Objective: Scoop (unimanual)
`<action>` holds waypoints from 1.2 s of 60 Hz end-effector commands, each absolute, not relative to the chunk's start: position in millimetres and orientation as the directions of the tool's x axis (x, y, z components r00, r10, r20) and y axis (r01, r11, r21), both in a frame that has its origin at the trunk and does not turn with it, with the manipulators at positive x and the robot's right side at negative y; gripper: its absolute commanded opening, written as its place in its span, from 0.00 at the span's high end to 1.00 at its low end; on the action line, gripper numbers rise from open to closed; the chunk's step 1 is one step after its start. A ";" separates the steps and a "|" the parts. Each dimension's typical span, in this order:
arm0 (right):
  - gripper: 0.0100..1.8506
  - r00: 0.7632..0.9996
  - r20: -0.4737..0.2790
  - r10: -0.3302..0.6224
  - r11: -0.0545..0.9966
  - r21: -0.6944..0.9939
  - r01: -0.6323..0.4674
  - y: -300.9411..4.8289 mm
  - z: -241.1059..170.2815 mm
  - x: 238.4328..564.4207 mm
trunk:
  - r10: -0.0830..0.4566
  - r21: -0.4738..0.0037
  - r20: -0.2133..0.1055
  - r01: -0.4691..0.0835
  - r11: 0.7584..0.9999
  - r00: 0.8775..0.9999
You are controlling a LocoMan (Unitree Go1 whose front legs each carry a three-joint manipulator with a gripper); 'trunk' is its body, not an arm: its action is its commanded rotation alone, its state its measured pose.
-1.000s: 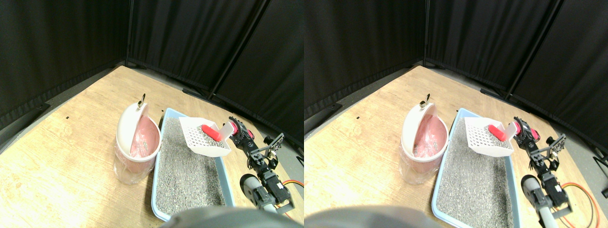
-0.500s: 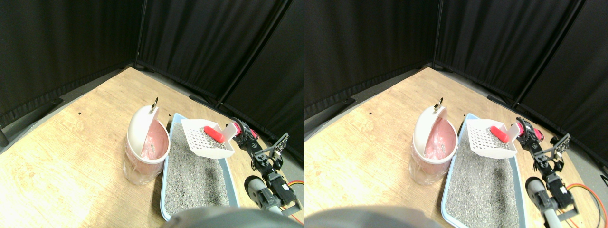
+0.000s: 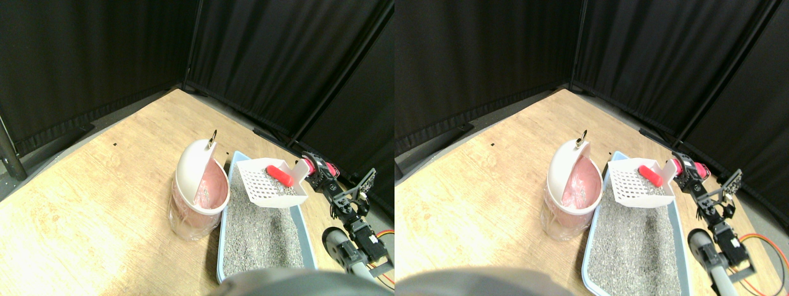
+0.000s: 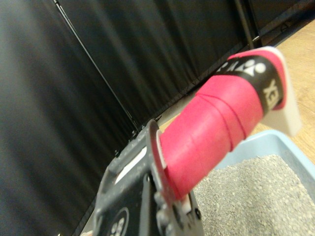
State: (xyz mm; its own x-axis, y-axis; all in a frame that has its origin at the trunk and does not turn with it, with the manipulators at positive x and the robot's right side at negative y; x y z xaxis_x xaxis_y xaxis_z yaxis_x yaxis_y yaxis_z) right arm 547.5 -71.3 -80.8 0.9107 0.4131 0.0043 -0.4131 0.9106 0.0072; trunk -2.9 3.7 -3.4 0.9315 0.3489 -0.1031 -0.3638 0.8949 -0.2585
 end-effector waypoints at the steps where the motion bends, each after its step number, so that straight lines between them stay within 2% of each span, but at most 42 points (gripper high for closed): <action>1: 0.98 0.901 0.055 0.431 0.902 0.006 -0.432 -66.1 -71.9 548.8 | 0.370 -0.245 -0.116 -0.388 0.889 0.922; 18: 0.98 0.876 0.048 0.479 0.878 -0.033 -0.478 -53.3 -73.2 552.4 | 0.391 -0.253 -0.122 -0.409 0.877 0.912; 27: 0.98 0.880 0.026 0.475 0.880 -0.045 -0.474 -44.8 -72.9 550.6 | 0.401 -0.257 -0.121 -0.418 0.871 0.908; 33: 0.98 0.867 0.027 0.497 0.867 -0.063 -0.495 -39.4 -72.8 549.2 | 0.408 -0.260 -0.122 -0.426 0.867 0.905; 45: 0.98 0.868 0.013 0.496 0.867 -0.061 -0.495 -30.2 -73.7 546.2 | 0.423 -0.265 -0.125 -0.441 0.857 0.897; 51: 0.98 0.855 -0.002 0.518 0.851 -0.093 -0.516 -26.2 -75.1 546.6 | 0.427 -0.267 -0.130 -0.447 0.854 0.895; 58: 0.98 0.862 -0.034 0.505 0.854 -0.121 -0.506 -22.6 -73.7 545.0 | 0.435 -0.268 -0.131 -0.454 0.850 0.891; 62: 0.98 0.854 -0.032 0.520 0.843 -0.144 -0.519 -21.4 -73.1 544.9 | 0.435 -0.268 -0.131 -0.454 0.850 0.891; 72: 0.98 0.857 -0.024 0.515 0.831 -0.233 -0.506 -20.4 -71.2 545.4 | 0.435 -0.269 -0.131 -0.455 0.849 0.891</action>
